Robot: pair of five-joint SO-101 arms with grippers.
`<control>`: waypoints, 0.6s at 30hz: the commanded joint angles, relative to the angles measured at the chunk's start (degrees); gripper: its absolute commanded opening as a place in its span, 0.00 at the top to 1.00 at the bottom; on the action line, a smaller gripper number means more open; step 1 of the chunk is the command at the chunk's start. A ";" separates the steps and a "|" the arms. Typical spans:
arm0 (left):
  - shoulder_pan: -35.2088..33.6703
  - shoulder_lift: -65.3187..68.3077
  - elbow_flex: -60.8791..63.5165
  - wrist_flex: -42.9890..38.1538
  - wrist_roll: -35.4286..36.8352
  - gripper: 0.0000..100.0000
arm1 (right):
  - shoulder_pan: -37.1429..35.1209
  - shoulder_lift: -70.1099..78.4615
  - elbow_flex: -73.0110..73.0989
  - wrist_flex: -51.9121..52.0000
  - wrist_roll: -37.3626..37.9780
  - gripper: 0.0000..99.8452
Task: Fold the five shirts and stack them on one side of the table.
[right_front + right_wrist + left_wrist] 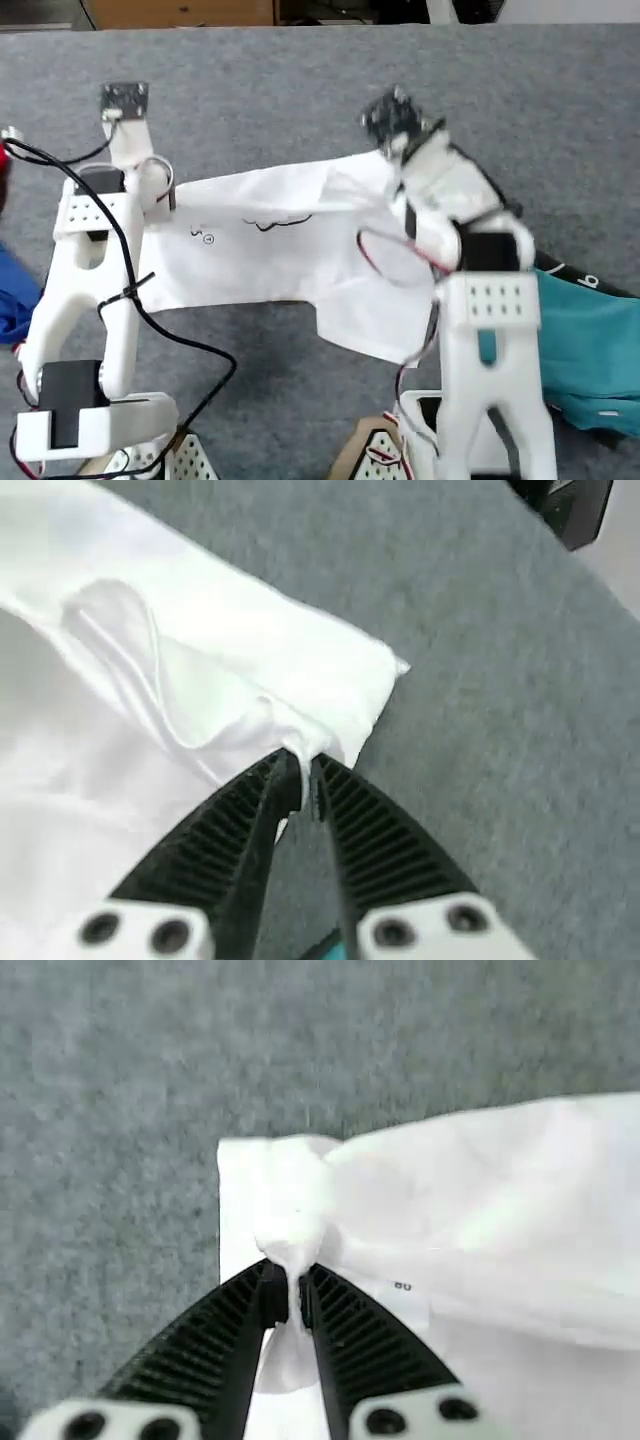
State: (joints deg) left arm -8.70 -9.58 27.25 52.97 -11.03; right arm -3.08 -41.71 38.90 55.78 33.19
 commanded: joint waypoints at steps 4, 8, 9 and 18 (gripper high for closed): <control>0.18 -4.88 9.23 0.09 -0.88 0.98 | 6.90 -16.13 12.88 1.67 0.62 1.00; 0.26 -10.42 14.42 -0.09 -0.97 0.98 | 7.16 -26.42 19.38 6.24 3.34 1.00; 0.09 -11.56 15.47 -0.79 -0.97 0.98 | 7.16 -29.05 21.05 7.30 3.78 1.00; -0.53 -14.29 21.54 -4.84 -0.97 0.98 | 7.34 -47.96 30.37 19.60 8.35 1.00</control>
State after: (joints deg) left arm -8.62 -22.24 48.70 49.54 -11.65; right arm 3.34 -84.79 68.62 71.87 40.22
